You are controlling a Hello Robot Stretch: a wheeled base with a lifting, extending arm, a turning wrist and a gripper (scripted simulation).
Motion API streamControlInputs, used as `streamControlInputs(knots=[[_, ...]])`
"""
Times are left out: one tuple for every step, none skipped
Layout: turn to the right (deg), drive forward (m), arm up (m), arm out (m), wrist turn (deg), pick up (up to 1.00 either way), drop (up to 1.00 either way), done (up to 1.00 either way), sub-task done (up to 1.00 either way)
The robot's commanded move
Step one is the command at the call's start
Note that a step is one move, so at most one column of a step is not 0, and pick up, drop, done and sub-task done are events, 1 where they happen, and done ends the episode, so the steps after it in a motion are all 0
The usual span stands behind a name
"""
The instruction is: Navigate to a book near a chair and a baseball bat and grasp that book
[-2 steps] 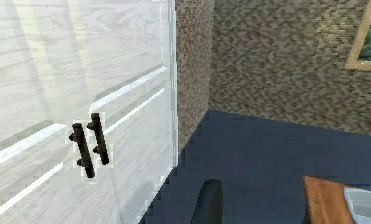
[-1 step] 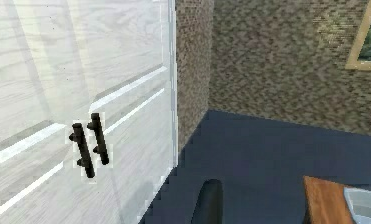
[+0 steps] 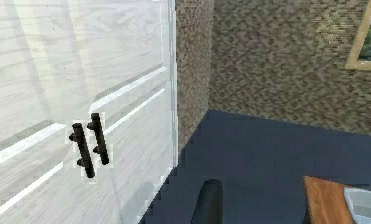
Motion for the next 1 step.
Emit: streamControlInputs(knots=[[0.0,0.00,0.00,0.00,45.0,0.00,0.00,0.00,0.00]])
